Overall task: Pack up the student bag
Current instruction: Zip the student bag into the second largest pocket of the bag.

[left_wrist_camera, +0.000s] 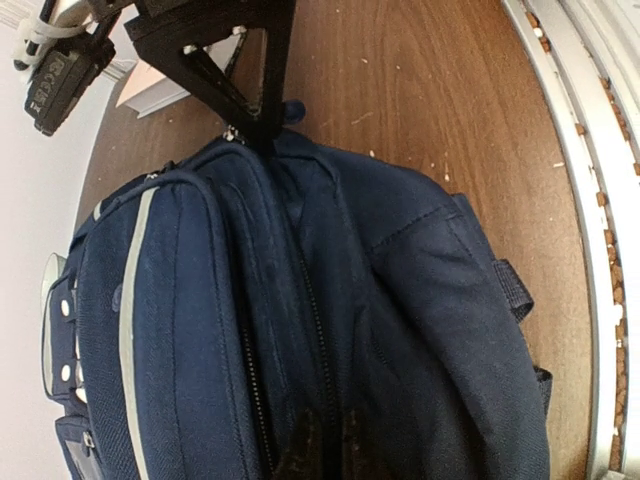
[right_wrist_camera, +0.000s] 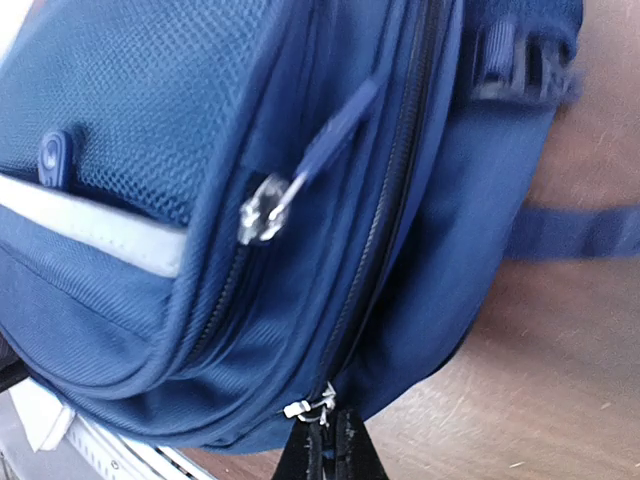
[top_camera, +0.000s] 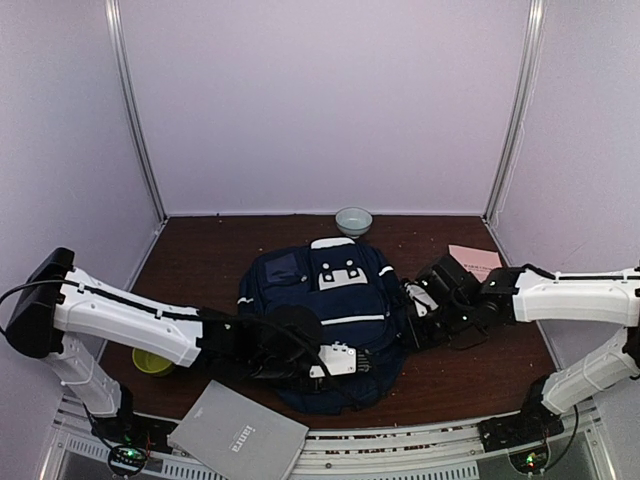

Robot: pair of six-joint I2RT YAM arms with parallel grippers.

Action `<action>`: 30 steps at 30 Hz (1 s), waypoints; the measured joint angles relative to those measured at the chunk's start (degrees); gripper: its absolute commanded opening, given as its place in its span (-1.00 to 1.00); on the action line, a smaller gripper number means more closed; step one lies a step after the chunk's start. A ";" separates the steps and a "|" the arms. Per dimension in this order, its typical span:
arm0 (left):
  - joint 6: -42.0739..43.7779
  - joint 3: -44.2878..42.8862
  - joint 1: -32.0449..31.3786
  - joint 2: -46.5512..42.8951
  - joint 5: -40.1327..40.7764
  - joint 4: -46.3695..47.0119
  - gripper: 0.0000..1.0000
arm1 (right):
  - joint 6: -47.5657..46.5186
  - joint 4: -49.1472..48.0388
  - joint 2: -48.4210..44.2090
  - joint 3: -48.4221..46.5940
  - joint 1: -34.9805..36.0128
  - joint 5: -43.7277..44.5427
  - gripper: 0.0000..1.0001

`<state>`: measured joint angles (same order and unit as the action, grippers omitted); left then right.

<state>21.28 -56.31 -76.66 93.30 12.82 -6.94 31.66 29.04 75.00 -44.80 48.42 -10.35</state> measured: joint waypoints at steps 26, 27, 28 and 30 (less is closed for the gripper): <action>6.73 8.37 1.16 -9.90 -1.29 5.84 -1.00 | -22.25 21.46 30.01 -40.70 -13.70 -1.20 -1.00; 6.82 8.35 1.18 -9.90 -1.31 5.77 -1.00 | -22.23 21.81 30.82 -41.64 -14.27 -2.19 -1.00; 6.91 8.31 1.22 -9.90 -1.25 5.75 -1.00 | -22.14 22.23 31.36 -42.34 -14.75 -3.37 -1.00; 6.95 8.24 1.31 -9.99 -1.03 5.64 -1.00 | -21.53 21.97 31.52 -42.45 -15.06 -4.68 -1.00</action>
<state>28.23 -48.07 -75.35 83.31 11.79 -1.30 10.13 51.00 106.52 -87.24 33.36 -15.03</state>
